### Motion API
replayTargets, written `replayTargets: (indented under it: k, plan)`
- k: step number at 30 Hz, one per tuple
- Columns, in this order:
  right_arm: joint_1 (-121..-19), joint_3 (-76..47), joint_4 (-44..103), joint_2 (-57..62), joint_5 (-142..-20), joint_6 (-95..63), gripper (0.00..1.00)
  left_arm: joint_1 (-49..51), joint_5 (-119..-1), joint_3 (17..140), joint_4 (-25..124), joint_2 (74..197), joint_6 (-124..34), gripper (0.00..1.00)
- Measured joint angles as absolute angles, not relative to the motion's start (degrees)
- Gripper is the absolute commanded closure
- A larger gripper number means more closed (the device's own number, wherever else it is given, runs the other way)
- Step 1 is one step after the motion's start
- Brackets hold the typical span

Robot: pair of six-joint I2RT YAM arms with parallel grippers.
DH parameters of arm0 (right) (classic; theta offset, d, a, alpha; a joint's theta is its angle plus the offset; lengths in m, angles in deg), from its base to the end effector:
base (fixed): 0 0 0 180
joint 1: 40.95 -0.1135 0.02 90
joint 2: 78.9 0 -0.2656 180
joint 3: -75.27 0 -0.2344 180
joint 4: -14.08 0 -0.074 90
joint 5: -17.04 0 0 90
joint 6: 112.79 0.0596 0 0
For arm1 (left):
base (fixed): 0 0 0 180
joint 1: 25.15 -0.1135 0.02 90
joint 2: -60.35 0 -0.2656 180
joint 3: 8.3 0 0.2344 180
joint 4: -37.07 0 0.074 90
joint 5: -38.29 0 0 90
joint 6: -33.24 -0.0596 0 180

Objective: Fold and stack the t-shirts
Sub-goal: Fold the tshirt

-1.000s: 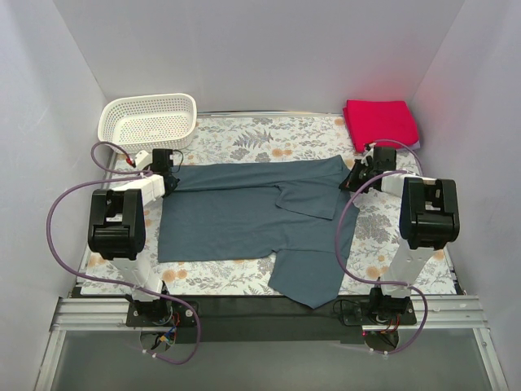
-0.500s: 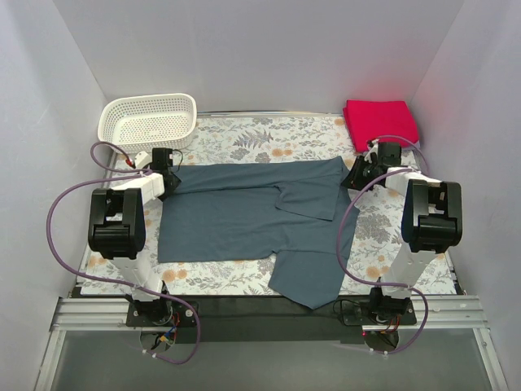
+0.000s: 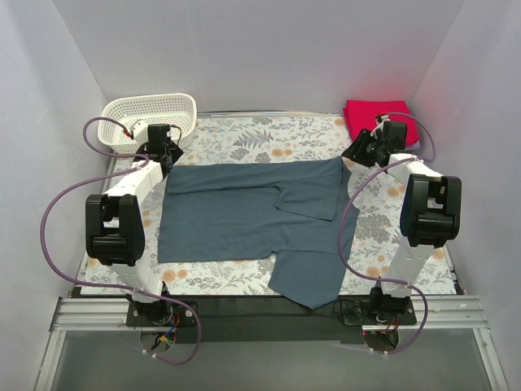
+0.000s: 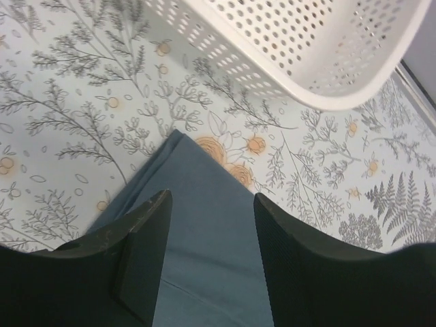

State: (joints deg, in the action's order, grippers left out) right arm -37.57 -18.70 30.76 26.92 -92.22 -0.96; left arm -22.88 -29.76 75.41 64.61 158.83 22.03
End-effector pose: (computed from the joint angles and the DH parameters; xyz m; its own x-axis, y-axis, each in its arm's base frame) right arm 0.4181 -0.0050 0.2122 -0.6286 0.3888 -0.6736 0.0265 0.8763 0.4810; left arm 0.3820 0.0072 0.2294 0.1041 -0.9147 -0.3906 -0.7063 0.2085 -0.6765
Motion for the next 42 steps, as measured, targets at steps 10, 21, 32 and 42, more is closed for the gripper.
replayTargets:
  k: [10, 21, 32, 42]
  plan:
    - [-37.6, -15.6, 24.4, 37.5, -94.5, 3.8, 0.61, -20.9, -31.7, 75.4, 59.1, 165.2, 19.9, 0.57]
    - [-37.6, -14.8, 20.8, 41.1, -96.1, 5.9, 0.79, -20.9, -31.7, 74.4, 56.5, 170.2, 19.1, 0.62]
    - [-35.8, -17.8, 17.2, 41.2, -95.0, 7.1, 0.99, -21.3, -31.2, 73.7, 56.4, 172.3, 20.3, 0.66]
    - [-34.9, -19.1, 15.4, 41.2, -96.4, 8.4, 0.78, -21.7, -32.6, 74.1, 56.6, 172.3, 22.0, 0.51]
